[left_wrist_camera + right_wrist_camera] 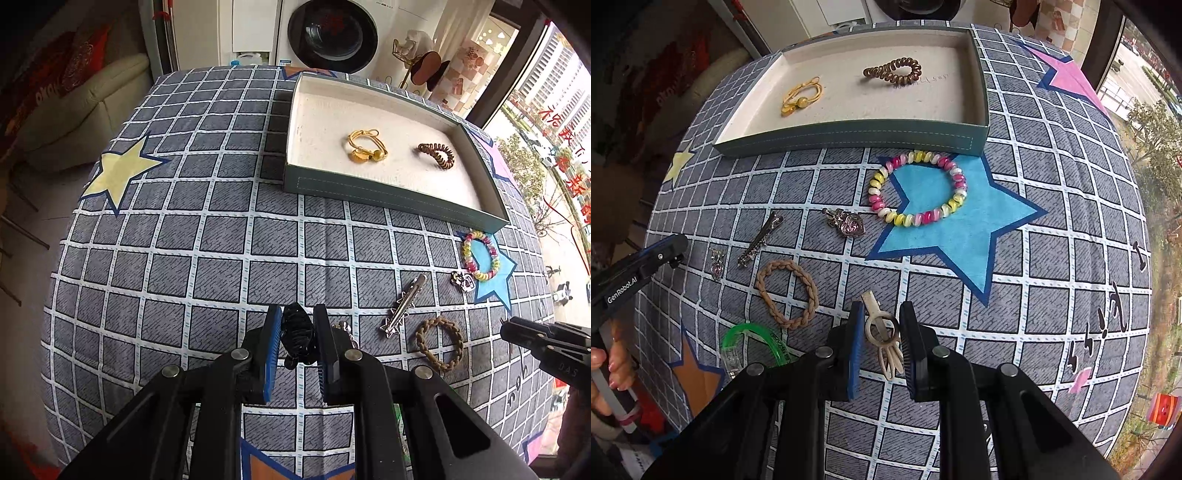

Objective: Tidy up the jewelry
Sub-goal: 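Grasp the black claw clip with the left gripper while the right gripper grasps the cream tassel hair clip, then carry the black claw clip and cream hair clip into the white tray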

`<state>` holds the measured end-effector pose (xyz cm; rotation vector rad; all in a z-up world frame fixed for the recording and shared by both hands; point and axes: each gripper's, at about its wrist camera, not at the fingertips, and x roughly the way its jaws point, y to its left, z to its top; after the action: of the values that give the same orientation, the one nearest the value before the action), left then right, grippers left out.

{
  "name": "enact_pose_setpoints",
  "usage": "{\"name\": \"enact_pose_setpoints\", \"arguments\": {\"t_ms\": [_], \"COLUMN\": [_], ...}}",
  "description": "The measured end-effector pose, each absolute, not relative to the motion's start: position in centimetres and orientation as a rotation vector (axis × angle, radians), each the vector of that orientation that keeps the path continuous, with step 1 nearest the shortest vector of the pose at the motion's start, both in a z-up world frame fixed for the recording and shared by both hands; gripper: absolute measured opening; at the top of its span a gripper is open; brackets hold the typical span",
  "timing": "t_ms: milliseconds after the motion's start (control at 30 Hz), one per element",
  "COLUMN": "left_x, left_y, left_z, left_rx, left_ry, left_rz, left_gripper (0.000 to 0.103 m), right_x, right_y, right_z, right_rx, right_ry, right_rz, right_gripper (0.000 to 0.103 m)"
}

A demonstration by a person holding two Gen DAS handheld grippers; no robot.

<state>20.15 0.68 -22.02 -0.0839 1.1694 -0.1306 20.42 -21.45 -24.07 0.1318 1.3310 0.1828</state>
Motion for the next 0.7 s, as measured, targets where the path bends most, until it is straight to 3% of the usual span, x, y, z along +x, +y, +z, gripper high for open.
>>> {"name": "enact_pose_setpoints", "arguments": {"t_ms": [700], "left_x": [27.0], "left_y": [-3.2], "left_z": [-17.0], "left_rx": [-0.058], "left_ry": [1.051], "left_rz": [-0.207], "left_gripper": [0.03], "right_x": [25.5], "right_y": [-26.6], "right_z": [-17.5], "right_rx": [0.251], "right_ry": [1.195], "right_rz": [0.202], "right_gripper": [0.021]}}
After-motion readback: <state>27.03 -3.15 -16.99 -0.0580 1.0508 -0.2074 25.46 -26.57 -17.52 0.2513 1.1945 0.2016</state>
